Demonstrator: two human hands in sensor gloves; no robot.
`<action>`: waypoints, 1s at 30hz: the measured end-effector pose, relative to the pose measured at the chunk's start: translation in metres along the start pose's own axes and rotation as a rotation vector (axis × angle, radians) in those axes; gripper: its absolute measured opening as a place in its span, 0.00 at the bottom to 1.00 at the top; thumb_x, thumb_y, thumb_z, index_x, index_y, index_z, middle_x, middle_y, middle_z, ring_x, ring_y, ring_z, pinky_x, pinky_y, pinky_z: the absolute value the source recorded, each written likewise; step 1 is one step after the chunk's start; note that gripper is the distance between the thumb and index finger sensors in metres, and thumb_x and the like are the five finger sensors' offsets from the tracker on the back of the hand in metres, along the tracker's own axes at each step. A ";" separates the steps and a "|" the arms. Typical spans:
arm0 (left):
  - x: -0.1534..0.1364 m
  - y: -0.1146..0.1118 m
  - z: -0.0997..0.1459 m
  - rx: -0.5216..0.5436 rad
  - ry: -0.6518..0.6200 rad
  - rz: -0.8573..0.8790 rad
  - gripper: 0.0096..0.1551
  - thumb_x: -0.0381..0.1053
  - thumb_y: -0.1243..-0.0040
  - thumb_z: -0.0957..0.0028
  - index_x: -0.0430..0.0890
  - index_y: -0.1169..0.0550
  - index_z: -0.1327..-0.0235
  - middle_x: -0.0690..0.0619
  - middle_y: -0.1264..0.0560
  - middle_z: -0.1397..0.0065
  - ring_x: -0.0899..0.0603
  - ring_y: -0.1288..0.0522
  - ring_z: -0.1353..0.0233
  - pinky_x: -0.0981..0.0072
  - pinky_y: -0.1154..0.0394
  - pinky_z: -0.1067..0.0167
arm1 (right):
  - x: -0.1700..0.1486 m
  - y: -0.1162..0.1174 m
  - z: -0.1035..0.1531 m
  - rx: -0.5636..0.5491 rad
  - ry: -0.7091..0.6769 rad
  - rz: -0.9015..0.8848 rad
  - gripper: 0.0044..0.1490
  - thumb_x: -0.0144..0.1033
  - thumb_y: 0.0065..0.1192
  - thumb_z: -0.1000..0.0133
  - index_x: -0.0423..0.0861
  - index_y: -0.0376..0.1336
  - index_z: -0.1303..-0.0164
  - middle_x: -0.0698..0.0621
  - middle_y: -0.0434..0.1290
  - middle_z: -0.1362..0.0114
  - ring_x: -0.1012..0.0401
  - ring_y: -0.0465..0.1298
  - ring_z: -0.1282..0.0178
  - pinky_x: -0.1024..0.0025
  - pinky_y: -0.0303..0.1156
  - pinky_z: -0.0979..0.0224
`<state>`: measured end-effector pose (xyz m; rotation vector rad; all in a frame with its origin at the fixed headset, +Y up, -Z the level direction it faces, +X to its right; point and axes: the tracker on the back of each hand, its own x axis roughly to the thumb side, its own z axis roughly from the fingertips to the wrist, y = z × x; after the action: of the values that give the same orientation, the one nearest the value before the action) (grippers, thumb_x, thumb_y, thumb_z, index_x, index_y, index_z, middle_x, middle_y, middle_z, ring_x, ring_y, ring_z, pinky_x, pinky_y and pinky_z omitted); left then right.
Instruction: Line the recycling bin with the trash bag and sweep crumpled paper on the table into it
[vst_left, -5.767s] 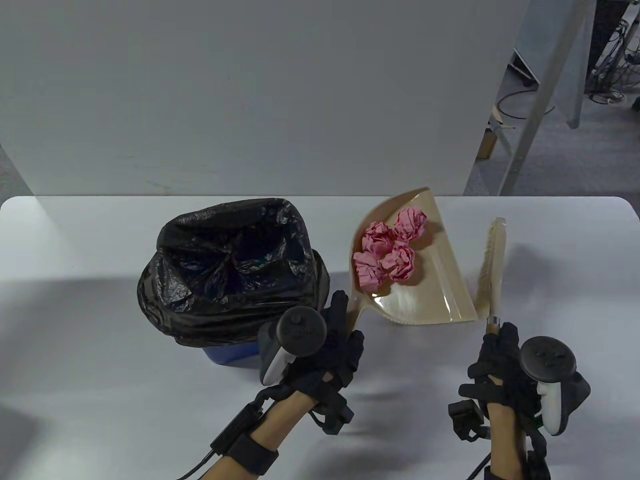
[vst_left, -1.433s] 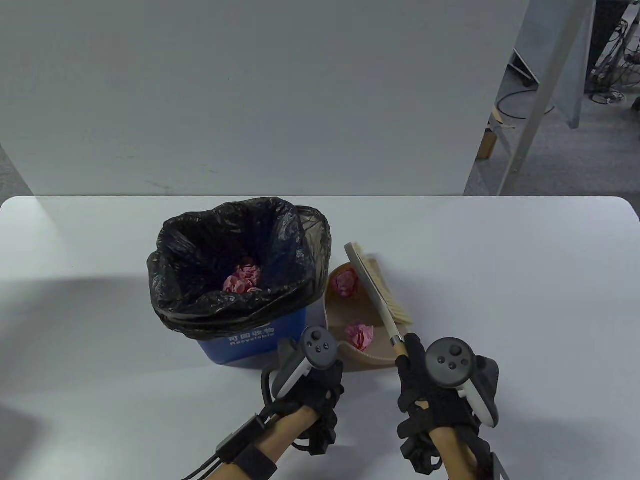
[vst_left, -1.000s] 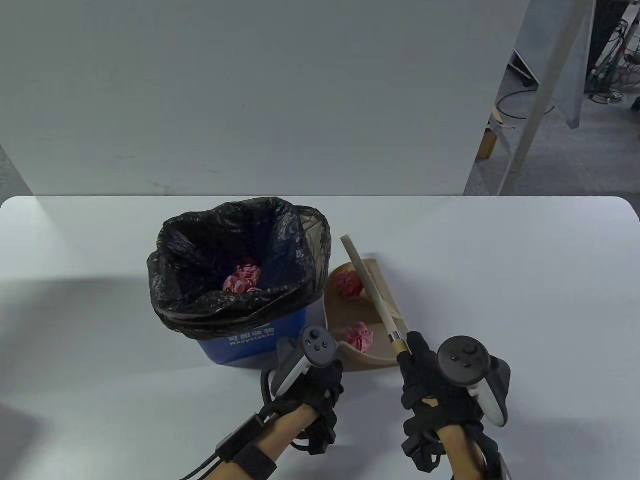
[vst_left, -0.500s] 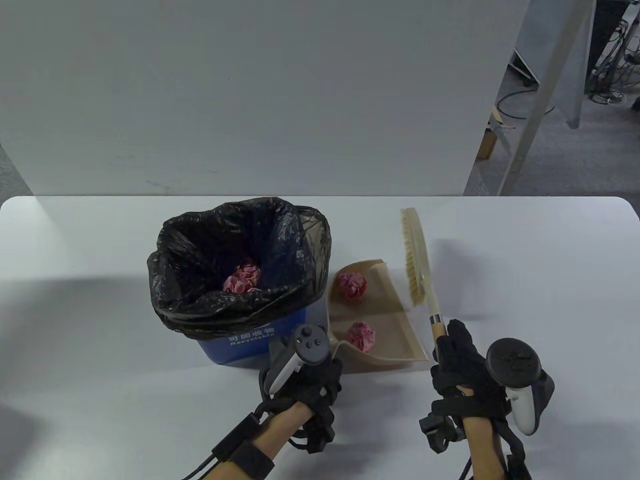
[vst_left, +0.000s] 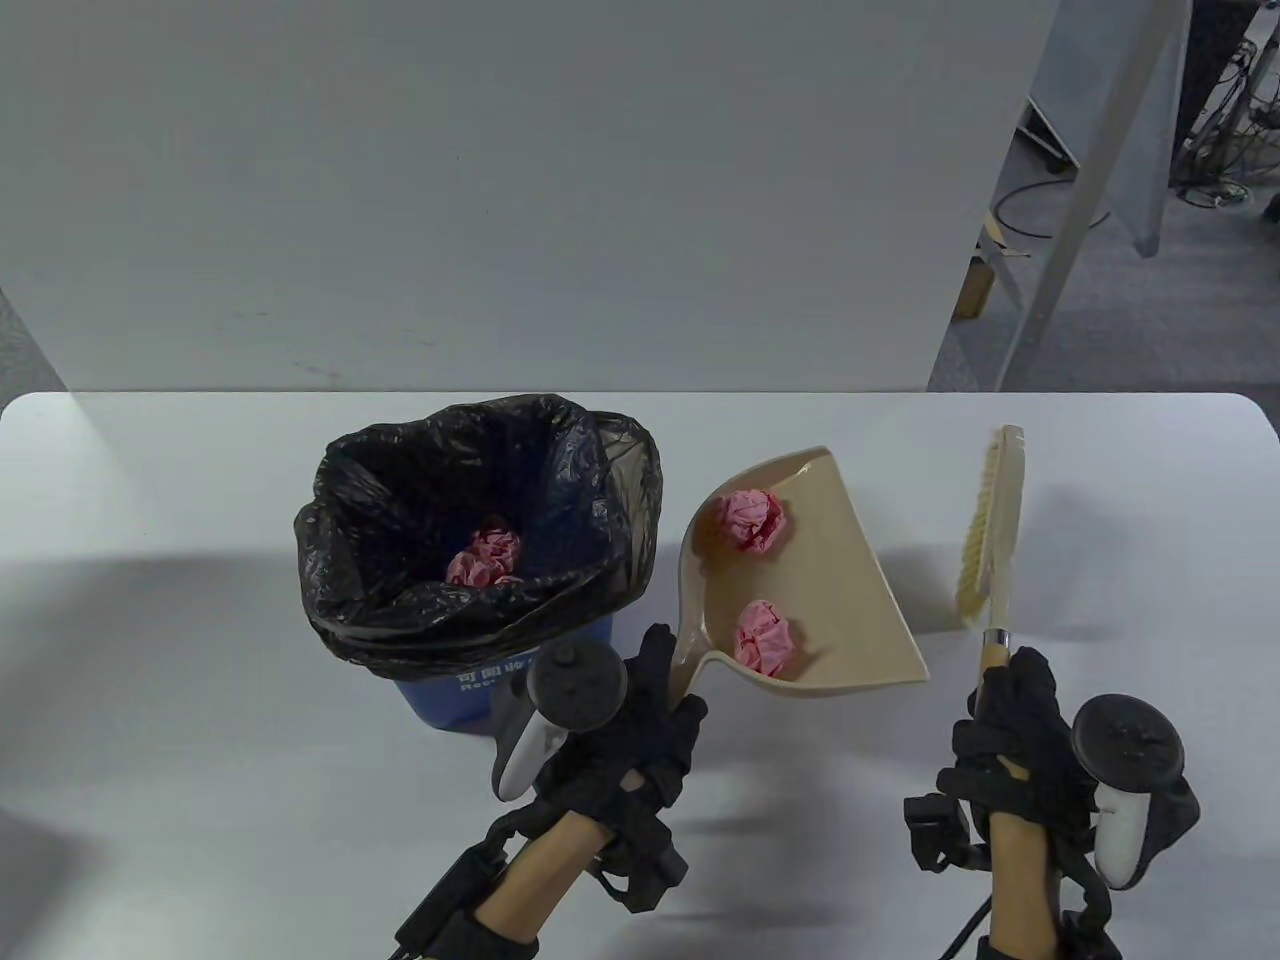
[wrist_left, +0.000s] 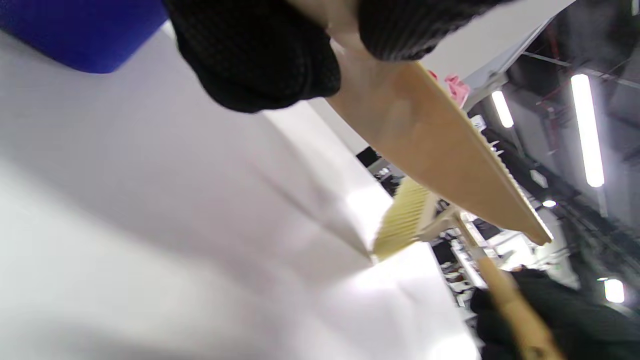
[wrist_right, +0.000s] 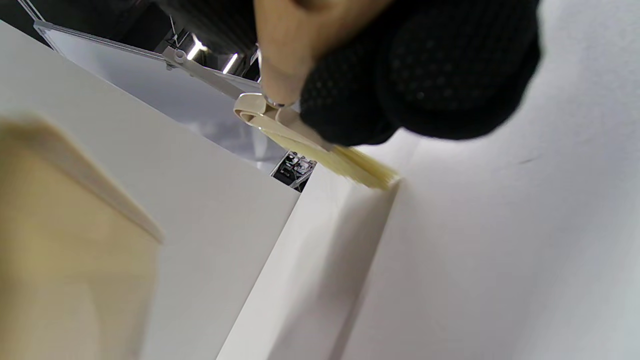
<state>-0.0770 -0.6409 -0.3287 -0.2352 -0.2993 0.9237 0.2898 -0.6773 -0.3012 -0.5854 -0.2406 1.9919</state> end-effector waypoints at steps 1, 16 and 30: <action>0.005 0.002 0.002 -0.004 -0.017 0.019 0.46 0.49 0.46 0.36 0.36 0.54 0.16 0.35 0.42 0.19 0.43 0.22 0.36 0.61 0.15 0.46 | 0.000 0.000 0.000 0.002 0.001 -0.001 0.37 0.38 0.43 0.32 0.33 0.47 0.17 0.32 0.69 0.33 0.51 0.80 0.54 0.60 0.84 0.57; 0.085 0.098 0.058 0.199 -0.179 0.044 0.45 0.48 0.45 0.36 0.35 0.52 0.16 0.33 0.42 0.19 0.42 0.21 0.37 0.59 0.15 0.47 | 0.003 0.007 0.002 0.044 -0.028 0.013 0.37 0.38 0.43 0.32 0.33 0.47 0.17 0.33 0.70 0.33 0.51 0.80 0.55 0.60 0.84 0.57; 0.014 0.206 0.100 0.580 0.071 -0.180 0.44 0.45 0.41 0.38 0.40 0.48 0.14 0.36 0.41 0.17 0.38 0.23 0.36 0.52 0.18 0.47 | 0.004 0.008 0.003 0.057 -0.034 0.016 0.37 0.38 0.43 0.32 0.33 0.47 0.17 0.33 0.70 0.33 0.51 0.80 0.55 0.60 0.84 0.57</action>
<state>-0.2576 -0.5027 -0.3005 0.2891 0.0206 0.7856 0.2801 -0.6776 -0.3030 -0.5191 -0.1991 2.0185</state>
